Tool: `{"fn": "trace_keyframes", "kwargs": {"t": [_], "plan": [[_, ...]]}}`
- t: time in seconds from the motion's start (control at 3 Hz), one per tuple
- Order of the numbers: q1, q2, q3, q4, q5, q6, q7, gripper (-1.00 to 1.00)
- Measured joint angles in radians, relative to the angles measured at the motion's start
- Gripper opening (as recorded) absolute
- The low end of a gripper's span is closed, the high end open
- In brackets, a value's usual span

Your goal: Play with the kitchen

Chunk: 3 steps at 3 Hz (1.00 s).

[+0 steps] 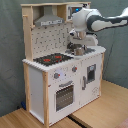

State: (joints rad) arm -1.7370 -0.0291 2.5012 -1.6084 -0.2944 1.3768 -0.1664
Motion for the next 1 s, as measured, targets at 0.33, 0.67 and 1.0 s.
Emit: {"fn": "trace_keyframes", "kwargs": {"t": [0.33,0.67,1.0], "plan": [[0.008,0.058,0.006,-0.069,-0.042,0.036,0.042,-1.00],[0.009,0.131,0.019,-0.122,-0.096,0.053,0.089,-1.00],[0.009,0.203,0.033,-0.149,-0.147,0.054,0.136,-1.00]]}}
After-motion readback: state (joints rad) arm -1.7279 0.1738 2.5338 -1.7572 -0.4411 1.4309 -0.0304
